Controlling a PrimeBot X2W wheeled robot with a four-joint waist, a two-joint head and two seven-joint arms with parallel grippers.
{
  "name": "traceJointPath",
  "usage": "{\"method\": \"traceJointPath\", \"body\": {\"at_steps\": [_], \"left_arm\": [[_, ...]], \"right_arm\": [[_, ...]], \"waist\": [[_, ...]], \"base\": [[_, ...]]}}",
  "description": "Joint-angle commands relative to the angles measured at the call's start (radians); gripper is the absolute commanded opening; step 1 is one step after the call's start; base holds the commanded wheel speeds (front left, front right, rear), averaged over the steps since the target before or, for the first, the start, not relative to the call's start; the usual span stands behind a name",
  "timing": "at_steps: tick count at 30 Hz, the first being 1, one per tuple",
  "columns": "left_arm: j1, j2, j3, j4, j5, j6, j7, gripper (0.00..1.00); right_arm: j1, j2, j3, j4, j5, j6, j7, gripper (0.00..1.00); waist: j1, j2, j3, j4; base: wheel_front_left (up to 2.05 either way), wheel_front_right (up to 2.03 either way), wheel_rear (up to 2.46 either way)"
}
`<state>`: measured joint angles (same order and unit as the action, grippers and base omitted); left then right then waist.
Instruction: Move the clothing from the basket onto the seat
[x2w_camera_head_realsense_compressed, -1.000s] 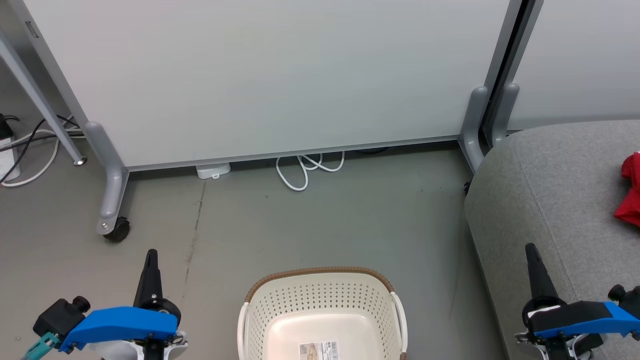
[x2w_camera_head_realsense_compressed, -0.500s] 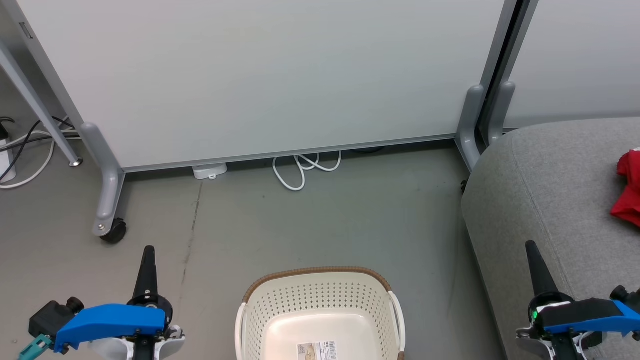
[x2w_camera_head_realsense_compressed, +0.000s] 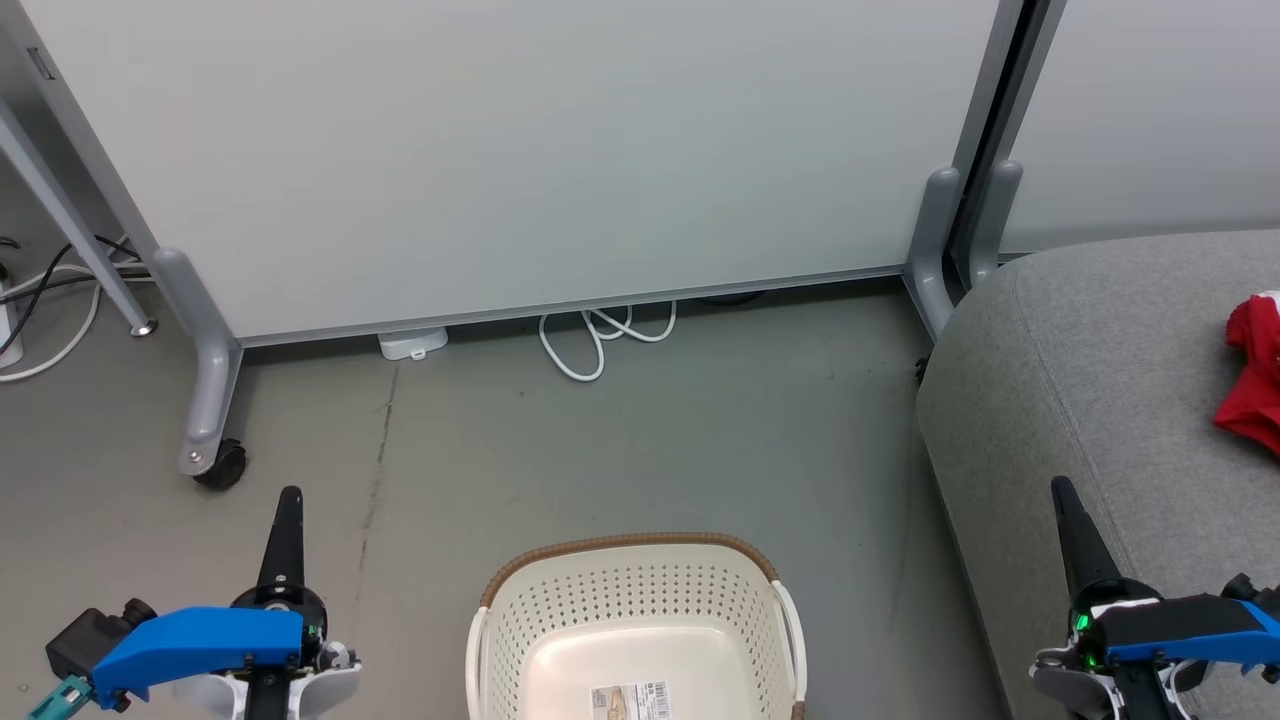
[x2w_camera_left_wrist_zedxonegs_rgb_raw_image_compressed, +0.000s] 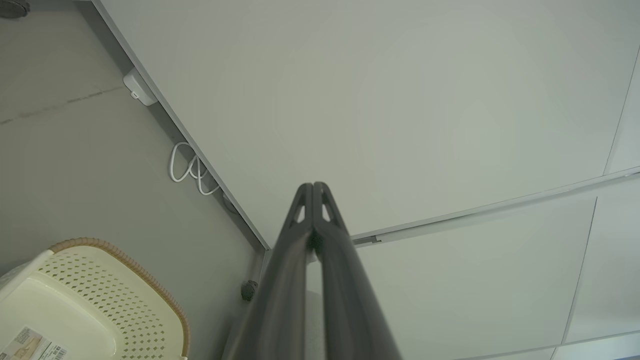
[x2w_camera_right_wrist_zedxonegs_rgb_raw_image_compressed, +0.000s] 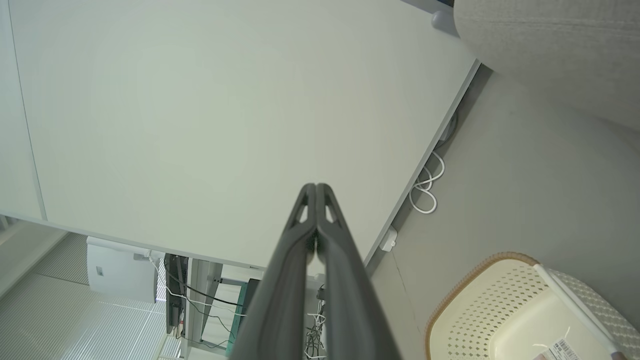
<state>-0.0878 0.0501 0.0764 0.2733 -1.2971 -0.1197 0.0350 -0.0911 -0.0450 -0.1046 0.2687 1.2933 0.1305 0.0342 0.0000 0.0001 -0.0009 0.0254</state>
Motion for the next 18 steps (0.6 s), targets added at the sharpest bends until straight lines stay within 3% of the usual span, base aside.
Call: {"method": "traceJointPath", "body": {"at_steps": [1,18], "left_arm": [[-0.022,0.0,0.003,-0.011,-0.019,-0.006,0.006,0.0],[-0.024,0.0,0.023,-0.02,-0.166,-0.01,0.044,0.0]], "right_arm": [[-0.02,-0.007,-0.002,-0.011,0.02,0.0,0.006,0.0],[-0.021,-0.008,-0.007,-0.019,0.169,0.0,0.044,0.0]], "waist": [[0.0,-0.0001,0.0,-0.001],[0.0,-0.0001,0.002,-0.012]], "base": [[0.0,0.0,0.0],[0.0,0.0,0.0]]}}
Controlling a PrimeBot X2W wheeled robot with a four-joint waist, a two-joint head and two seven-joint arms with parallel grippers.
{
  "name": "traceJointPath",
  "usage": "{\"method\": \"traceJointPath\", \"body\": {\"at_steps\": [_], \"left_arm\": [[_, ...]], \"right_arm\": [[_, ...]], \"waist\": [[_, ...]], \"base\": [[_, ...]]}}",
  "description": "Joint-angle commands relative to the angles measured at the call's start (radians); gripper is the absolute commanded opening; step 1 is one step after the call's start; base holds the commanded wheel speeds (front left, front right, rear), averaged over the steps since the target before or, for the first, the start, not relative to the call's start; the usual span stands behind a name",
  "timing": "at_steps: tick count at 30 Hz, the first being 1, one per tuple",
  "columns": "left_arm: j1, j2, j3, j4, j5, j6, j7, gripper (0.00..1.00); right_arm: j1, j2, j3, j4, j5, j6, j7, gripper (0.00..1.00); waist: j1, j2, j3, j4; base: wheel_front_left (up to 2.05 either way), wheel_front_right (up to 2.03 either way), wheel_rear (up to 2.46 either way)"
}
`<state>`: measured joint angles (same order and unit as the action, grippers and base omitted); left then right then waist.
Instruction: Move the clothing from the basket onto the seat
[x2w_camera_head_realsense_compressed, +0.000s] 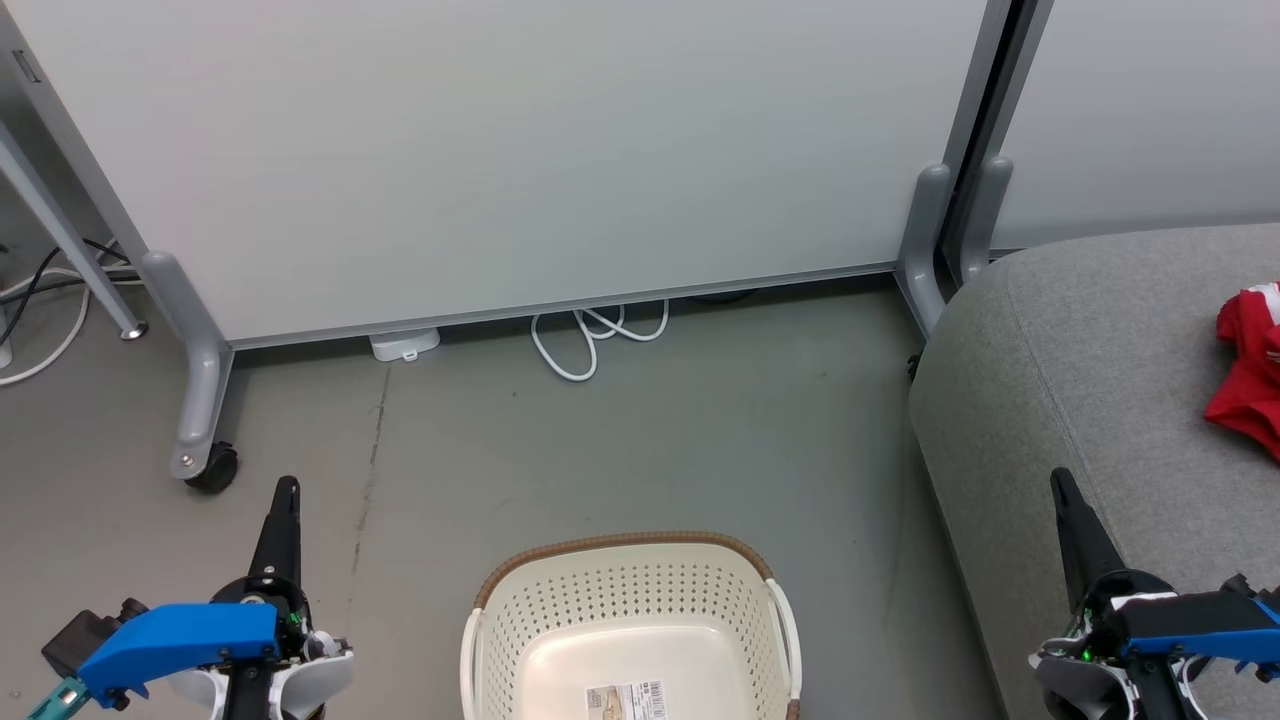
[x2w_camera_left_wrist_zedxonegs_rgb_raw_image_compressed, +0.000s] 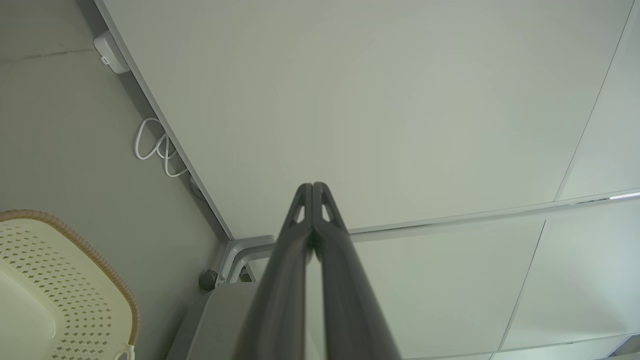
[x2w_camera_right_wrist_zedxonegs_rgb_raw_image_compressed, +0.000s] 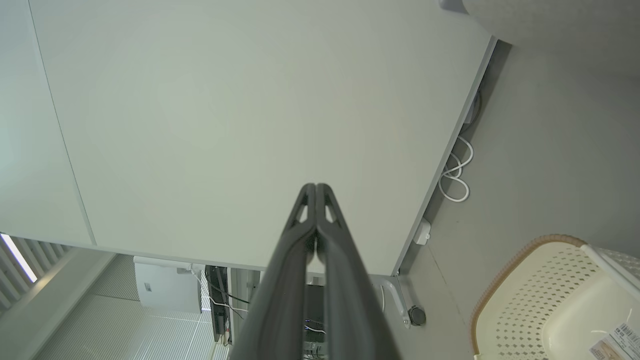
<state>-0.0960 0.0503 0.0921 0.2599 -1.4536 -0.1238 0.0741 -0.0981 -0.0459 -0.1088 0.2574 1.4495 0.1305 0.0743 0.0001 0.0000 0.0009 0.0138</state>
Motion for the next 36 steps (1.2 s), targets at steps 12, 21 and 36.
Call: {"method": "traceJointPath", "body": {"at_steps": [12,21,36], "left_arm": [[-0.017,0.0,0.017,-0.013,-0.098,-0.009,0.027,0.0],[-0.018,0.0,0.024,-0.017,-0.158,-0.011,0.042,0.0],[-0.017,0.0,0.024,-0.017,-0.16,-0.009,0.044,0.0]], "right_arm": [[-0.015,-0.007,-0.005,-0.012,0.101,0.0,0.027,0.0],[-0.017,-0.007,-0.007,-0.014,0.162,0.0,0.041,0.0],[-0.017,-0.007,-0.006,-0.014,0.165,0.0,0.043,0.0]], "waist": [[-0.0001,0.0,0.001,-0.008],[-0.0001,0.0,0.002,-0.013],[-0.0001,0.0,0.002,-0.014]], "base": [[0.0,0.0,0.0],[0.0,0.0,0.0],[0.0,0.0,0.0]]}}
